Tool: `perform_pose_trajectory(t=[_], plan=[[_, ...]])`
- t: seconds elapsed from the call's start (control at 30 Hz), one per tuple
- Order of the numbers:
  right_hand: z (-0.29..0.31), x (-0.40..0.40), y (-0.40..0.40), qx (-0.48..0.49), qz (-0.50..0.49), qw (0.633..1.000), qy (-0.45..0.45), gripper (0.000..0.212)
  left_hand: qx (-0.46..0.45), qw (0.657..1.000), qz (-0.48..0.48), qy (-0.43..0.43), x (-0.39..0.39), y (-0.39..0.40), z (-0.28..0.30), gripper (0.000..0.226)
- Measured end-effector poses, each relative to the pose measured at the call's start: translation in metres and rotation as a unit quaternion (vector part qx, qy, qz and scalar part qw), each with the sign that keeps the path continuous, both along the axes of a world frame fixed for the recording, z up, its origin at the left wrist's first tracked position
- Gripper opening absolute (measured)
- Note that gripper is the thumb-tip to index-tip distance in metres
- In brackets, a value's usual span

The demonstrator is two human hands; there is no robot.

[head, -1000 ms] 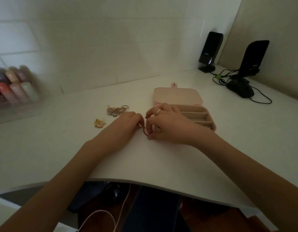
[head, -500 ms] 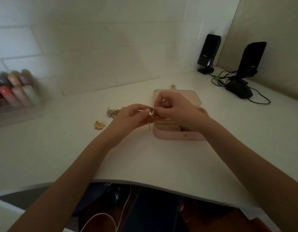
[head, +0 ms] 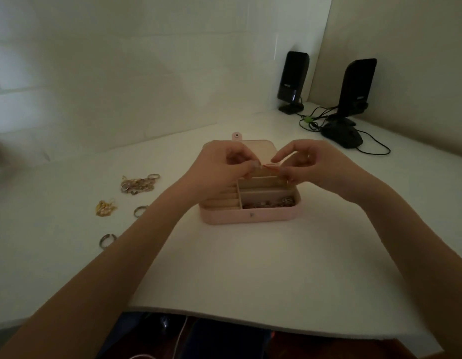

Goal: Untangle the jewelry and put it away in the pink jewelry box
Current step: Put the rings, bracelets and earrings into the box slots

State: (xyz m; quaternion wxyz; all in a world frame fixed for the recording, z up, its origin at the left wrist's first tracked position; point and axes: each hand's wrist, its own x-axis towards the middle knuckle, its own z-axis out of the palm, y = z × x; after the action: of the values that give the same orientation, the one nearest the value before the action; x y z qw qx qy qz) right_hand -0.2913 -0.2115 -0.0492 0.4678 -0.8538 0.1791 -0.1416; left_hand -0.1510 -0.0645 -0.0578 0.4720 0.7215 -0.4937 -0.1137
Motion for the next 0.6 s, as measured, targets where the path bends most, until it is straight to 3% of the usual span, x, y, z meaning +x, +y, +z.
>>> perform_pose_trajectory(t=[0.1,0.23,0.4,0.6], plan=[[-0.004,-0.003,-0.006,-0.057,-0.001,0.998,0.008,0.017,-0.006,0.999,-0.033,-0.02,-0.002,-0.007,-0.006,0.011],[-0.006,0.0,-0.005,-0.124,0.002,0.992,-0.015,0.018,0.023,0.993,-0.028,-0.115,0.002,-0.004,-0.017,0.012],[-0.011,0.001,-0.005,-0.194,-0.004,0.981,0.018,0.017,0.044,0.979,-0.025,-0.195,0.005,-0.001,-0.019,0.008],[-0.013,0.001,-0.008,-0.23,-0.02,0.973,0.021,0.017,0.028,0.987,-0.007,-0.159,0.015,0.012,-0.011,0.014]])
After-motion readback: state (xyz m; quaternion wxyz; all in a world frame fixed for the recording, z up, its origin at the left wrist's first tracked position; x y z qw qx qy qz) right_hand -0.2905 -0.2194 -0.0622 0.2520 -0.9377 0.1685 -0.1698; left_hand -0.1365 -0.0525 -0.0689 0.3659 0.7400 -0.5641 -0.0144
